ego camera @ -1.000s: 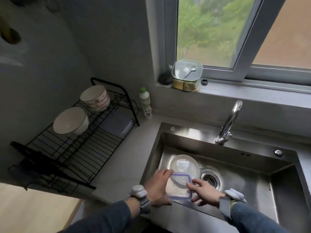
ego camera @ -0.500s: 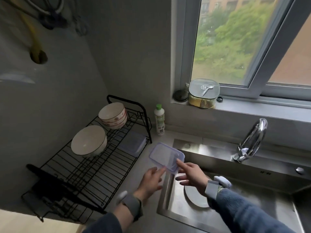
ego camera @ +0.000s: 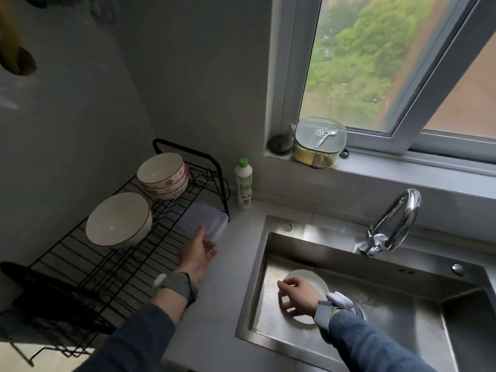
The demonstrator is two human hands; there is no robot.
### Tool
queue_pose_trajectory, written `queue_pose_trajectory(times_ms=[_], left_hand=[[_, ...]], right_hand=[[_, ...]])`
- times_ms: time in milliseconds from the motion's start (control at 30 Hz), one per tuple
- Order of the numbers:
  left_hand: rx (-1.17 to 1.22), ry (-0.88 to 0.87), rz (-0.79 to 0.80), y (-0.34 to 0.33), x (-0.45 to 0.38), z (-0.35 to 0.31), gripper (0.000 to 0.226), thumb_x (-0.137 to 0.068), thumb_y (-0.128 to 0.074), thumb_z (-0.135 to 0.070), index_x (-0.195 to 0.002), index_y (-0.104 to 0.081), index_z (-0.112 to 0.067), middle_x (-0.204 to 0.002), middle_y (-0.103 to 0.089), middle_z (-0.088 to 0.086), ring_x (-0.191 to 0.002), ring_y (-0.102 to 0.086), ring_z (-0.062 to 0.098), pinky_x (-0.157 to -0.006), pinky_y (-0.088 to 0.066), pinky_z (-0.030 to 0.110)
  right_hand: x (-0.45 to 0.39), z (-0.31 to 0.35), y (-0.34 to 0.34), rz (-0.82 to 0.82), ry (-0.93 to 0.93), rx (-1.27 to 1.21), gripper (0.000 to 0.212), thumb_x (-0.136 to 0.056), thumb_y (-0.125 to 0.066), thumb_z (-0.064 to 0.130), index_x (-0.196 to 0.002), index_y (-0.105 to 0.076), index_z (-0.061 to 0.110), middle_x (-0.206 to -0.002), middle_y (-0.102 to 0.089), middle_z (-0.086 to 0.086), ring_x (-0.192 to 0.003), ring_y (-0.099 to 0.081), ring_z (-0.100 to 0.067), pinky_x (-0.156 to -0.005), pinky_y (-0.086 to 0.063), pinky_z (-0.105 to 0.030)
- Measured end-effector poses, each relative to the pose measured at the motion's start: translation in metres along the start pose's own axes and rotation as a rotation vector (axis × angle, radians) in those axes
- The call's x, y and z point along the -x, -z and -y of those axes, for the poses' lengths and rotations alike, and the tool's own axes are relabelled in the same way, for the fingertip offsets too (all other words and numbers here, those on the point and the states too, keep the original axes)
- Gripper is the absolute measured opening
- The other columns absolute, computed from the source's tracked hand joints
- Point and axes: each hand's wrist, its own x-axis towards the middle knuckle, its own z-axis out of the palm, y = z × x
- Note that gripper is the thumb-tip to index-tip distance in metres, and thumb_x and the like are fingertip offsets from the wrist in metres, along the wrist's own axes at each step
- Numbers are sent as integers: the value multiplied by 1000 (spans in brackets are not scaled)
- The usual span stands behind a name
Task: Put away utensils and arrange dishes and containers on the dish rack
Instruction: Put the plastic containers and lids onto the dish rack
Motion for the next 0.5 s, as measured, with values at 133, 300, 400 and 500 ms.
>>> queue_pose_trajectory(times_ms=[133, 300, 400, 500], left_hand=[[-6, 22, -104, -5, -26, -9, 38, -97, -60, -50, -79, -57, -17, -72, -54, 3, -58, -51, 15, -53, -46, 27], [-12, 23, -182, -5, -49, -16, 42, -92, -61, -60, -85, -60, -19, -79, -63, 2, -75, -60, 21, -68, -50, 33], [-60, 25, -200, -14, -63, -16, 46, -92, -54, -66, -100, -62, -21, -93, -65, 0, -87, -64, 22, -81, -53, 38], [-84, -5, -243, -11, -74, -20, 55, -87, -55, -68, -110, -68, -20, -100, -69, -1, -87, -66, 20, -78, -53, 35]], right_hand=[[-25, -37, 28, -104, -127, 41, 30, -98, -55, 38, -115, -60, 13, -102, -69, -4, -68, -68, -24, -54, -49, -24], [-51, -57, 41, -232, -180, 95, 35, -95, -61, 33, -120, -54, 9, -116, -65, -15, -79, -67, -30, -33, -38, -15], [-76, -82, 50, -246, -234, 178, 45, -91, -63, 37, -125, -51, 11, -118, -65, -15, -96, -69, -32, -65, -50, -25], [-106, -115, 52, -228, -305, 214, 61, -81, -65, 43, -129, -47, 10, -117, -67, -16, -101, -67, -32, -86, -50, -36]])
